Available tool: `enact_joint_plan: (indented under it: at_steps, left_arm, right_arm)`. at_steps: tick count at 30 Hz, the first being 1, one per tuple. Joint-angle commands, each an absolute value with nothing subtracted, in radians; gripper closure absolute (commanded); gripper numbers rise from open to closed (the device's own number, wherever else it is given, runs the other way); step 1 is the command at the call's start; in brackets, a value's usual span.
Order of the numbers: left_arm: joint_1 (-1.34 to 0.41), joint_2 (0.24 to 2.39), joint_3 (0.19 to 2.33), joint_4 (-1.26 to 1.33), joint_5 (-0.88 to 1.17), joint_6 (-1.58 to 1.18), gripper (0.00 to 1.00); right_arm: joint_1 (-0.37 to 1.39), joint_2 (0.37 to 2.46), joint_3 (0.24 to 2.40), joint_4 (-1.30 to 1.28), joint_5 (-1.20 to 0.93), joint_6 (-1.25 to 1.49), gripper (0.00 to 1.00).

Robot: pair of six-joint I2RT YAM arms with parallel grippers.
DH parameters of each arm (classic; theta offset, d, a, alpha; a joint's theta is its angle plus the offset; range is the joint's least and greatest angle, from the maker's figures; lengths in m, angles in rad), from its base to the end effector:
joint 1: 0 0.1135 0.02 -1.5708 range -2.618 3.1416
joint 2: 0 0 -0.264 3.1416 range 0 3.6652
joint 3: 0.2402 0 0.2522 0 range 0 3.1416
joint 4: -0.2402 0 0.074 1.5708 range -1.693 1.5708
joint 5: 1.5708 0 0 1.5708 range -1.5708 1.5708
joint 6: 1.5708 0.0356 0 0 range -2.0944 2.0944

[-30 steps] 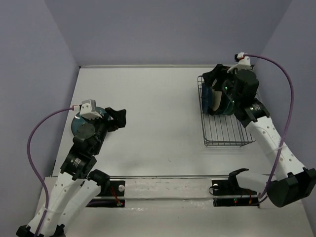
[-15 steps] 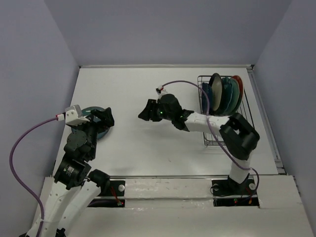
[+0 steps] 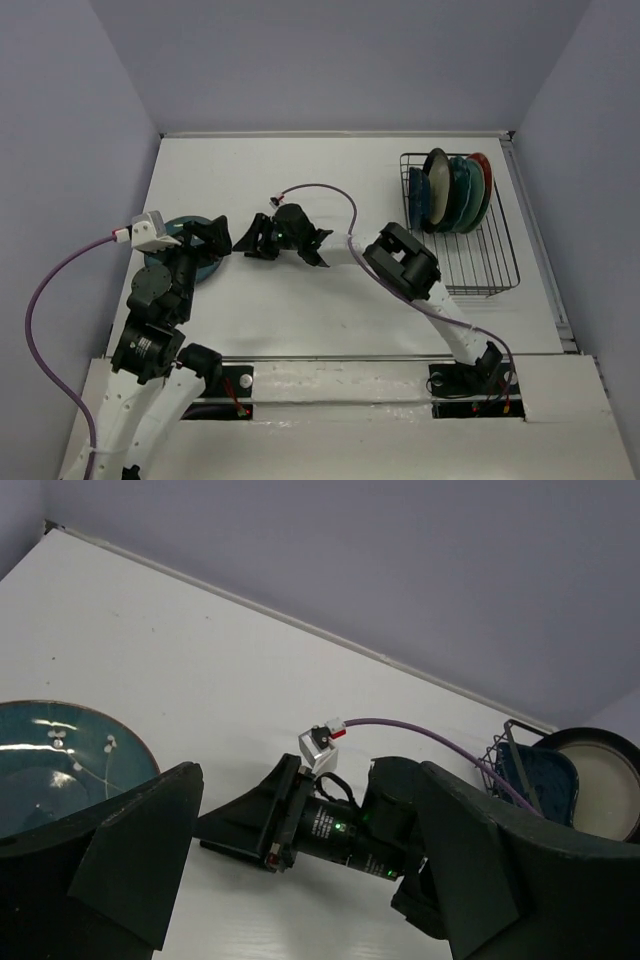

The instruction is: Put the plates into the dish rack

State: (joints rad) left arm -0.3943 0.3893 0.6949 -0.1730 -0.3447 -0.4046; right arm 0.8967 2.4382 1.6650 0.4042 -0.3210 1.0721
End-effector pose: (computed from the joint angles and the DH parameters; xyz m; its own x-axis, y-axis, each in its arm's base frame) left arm 0.0950 -0.0265 0.3588 0.0916 -0.4394 -0.8936 0.0962 0.8971 -0.4313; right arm 0.3277 0.4282 0.1172 -0.9201 0.1835 -0.3461 -0.2447 0.4208 0.8735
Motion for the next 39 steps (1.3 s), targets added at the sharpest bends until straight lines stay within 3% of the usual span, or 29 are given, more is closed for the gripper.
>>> enact_joint_plan:
  at_steps: [1,15,18,20,22,31,39]
  left_arm:
    - [-0.373,0.376,0.684,-0.094,-0.279,-0.391,0.04]
    - [-0.402,0.325,0.681,-0.095,-0.270,-0.390,0.04]
    - [-0.408,0.324,0.680,-0.095,-0.272,-0.390,0.04]
    - [-0.414,0.324,0.680,-0.097,-0.272,-0.390,0.04]
    - [-0.416,0.324,0.680,-0.095,-0.272,-0.393,0.04]
    - [-0.417,0.325,0.681,-0.095,-0.278,-0.390,0.04]
    - [-0.419,0.295,0.681,-0.097,-0.281,-0.388,0.04]
  right_arm:
    - [0.928,2.511,1.779,0.453,-0.345,1.170,0.41]
    - [0.965,2.824,2.253,0.301,-0.348,1.328,0.43]
    - [0.974,2.852,2.309,0.281,-0.333,1.354,0.53]
    - [0.974,2.858,2.312,0.275,-0.318,1.367,0.78]
    - [0.974,2.843,2.283,0.275,-0.296,1.365,0.93]
    - [0.974,2.568,1.984,0.419,-0.204,1.225,0.93]
    - [0.933,2.055,1.602,0.445,-0.005,0.939,0.93]
